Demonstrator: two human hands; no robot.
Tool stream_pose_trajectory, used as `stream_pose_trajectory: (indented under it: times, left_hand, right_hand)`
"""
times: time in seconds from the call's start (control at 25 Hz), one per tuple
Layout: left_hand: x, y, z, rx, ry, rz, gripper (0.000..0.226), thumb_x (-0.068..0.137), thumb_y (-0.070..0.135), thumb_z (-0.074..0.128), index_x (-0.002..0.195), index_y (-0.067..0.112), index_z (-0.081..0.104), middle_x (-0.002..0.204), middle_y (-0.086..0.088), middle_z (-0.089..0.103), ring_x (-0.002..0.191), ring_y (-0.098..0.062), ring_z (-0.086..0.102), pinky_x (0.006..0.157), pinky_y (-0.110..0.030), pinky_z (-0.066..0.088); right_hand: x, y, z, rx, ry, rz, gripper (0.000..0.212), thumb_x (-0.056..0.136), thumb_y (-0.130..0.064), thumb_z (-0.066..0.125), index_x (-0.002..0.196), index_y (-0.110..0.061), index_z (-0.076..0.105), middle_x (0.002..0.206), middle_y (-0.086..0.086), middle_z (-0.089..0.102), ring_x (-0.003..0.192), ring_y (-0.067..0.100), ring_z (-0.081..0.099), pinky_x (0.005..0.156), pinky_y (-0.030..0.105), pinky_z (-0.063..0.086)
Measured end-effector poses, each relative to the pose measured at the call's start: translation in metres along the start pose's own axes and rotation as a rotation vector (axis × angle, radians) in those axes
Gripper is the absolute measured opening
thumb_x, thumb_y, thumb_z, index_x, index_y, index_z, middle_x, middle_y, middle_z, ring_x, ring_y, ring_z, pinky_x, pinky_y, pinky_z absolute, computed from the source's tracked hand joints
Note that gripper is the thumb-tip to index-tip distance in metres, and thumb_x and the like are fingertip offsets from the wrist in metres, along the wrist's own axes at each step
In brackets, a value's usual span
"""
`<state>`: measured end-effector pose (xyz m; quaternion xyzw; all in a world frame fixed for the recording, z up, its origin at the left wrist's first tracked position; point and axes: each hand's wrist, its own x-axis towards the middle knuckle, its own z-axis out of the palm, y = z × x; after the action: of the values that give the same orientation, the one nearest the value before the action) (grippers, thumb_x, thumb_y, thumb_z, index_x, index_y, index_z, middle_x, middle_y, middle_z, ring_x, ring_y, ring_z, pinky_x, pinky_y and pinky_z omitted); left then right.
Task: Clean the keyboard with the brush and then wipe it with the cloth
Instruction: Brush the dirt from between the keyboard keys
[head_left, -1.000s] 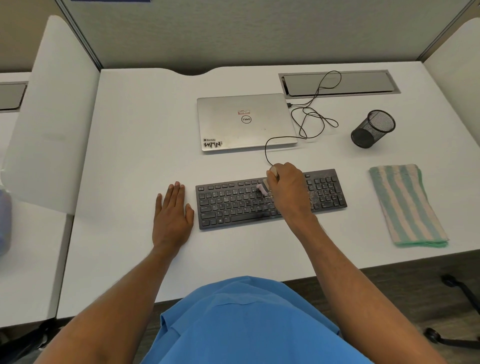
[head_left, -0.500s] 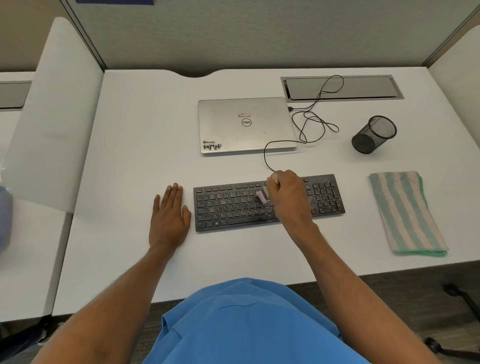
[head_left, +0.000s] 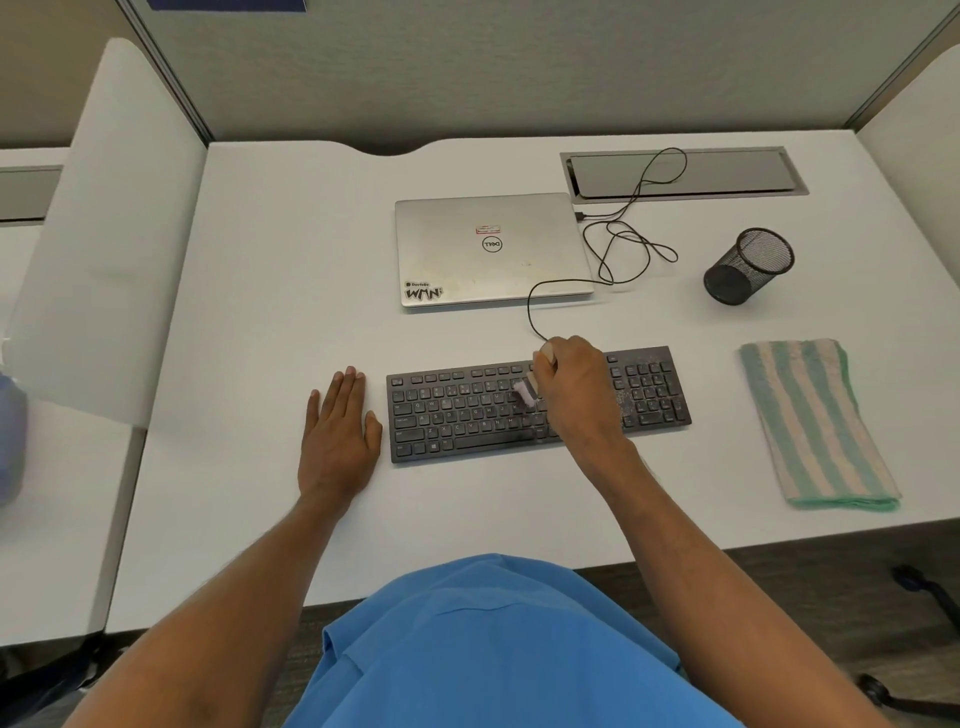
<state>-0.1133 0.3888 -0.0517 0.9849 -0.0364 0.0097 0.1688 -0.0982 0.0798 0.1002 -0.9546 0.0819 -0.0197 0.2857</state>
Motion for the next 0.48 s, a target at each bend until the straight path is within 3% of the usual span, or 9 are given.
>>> stream_pose_trajectory:
  times: [0.12, 0.24, 0.36, 0.48]
  left_hand:
    - [0.000, -0.001, 0.000, 0.003, 0.000, 0.001, 0.067, 0.104, 0.036, 0.025, 0.166, 0.009, 0.030, 0.174, -0.005, 0.025, 0.163, -0.016, 0.015, 0.133, -0.044, 0.006]
    - [0.000, 0.000, 0.000, 0.004, -0.004, 0.005, 0.067, 0.104, 0.036, 0.024, 0.166, 0.009, 0.029, 0.174, -0.005, 0.025, 0.163, -0.016, 0.015, 0.133, -0.044, 0.006]
    - [0.000, 0.000, 0.001, -0.003, 0.006, 0.002, 0.067, 0.104, 0.036, 0.025, 0.165, 0.009, 0.030, 0.173, -0.005, 0.026, 0.162, -0.016, 0.017, 0.133, -0.043, 0.005]
    - [0.000, 0.000, 0.001, -0.011, 0.010, -0.001, 0.067, 0.104, 0.035, 0.026, 0.165, 0.009, 0.031, 0.173, -0.005, 0.027, 0.162, -0.017, 0.018, 0.133, -0.043, 0.006]
  right_hand:
    - [-0.002, -0.009, -0.004, 0.038, 0.032, -0.027, 0.037, 0.102, -0.016, 0.048, 0.066, -0.008, 0.047, 0.070, 0.005, 0.050, 0.056, 0.004, 0.041, 0.051, 0.016, 0.032]
    - [-0.006, -0.006, 0.005, 0.028, -0.009, -0.010, 0.039, 0.102, -0.014, 0.048, 0.063, -0.011, 0.043, 0.069, 0.005, 0.051, 0.052, 0.001, 0.041, 0.047, 0.016, 0.030]
    - [-0.007, 0.001, 0.013, -0.013, -0.072, 0.035, 0.035, 0.101, -0.019, 0.045, 0.067, -0.017, 0.041, 0.074, 0.009, 0.056, 0.066, 0.018, 0.059, 0.055, 0.034, 0.042]
    - [-0.007, -0.002, 0.005, -0.066, -0.112, 0.048, 0.029, 0.101, -0.017, 0.046, 0.073, -0.008, 0.048, 0.076, 0.010, 0.055, 0.065, 0.018, 0.057, 0.055, 0.036, 0.045]
